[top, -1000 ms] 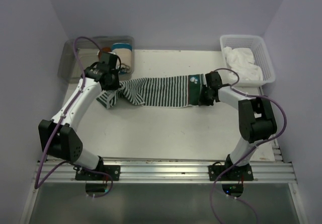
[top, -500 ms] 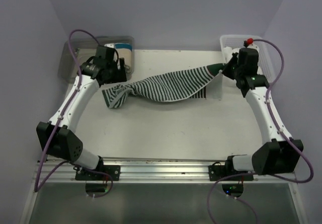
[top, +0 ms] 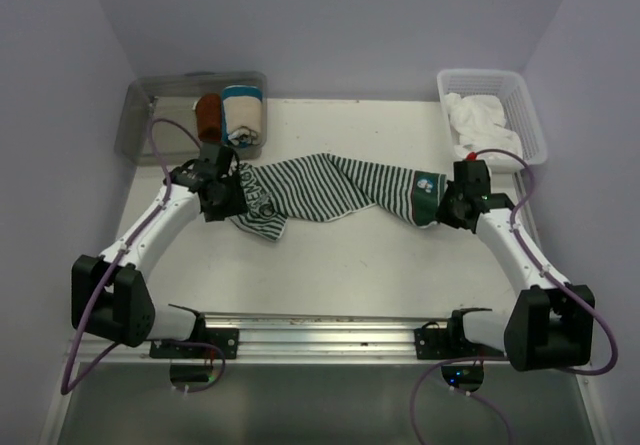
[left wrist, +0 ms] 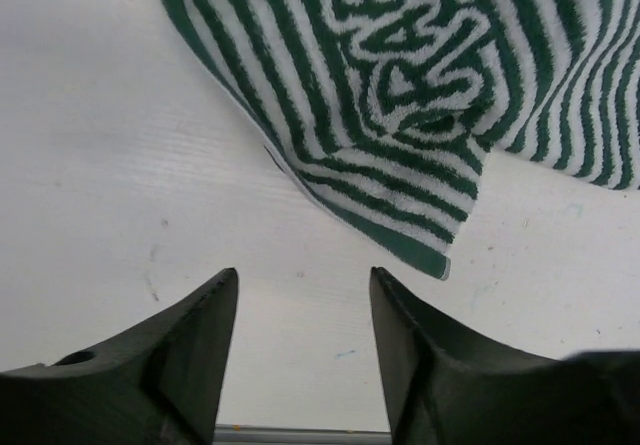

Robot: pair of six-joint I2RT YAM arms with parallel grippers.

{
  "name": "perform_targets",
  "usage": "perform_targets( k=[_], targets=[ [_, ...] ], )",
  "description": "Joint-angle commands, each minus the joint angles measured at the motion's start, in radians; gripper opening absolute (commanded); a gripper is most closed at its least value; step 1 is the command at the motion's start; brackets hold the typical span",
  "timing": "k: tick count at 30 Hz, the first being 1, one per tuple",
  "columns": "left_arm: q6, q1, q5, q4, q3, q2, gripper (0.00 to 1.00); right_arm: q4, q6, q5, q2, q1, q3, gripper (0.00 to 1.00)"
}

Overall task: Roll the towels
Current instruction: Flatten the towel

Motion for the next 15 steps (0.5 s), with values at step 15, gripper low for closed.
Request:
perform_targets(
  k=[15],
  targets=[
    [-0.455, -0.160, 0.039, 0.364, -0.273, 0.031, 0.69, 0.008, -0.037, -0.041, 0.008, 0.002, 0.068, 0.00]
  ],
)
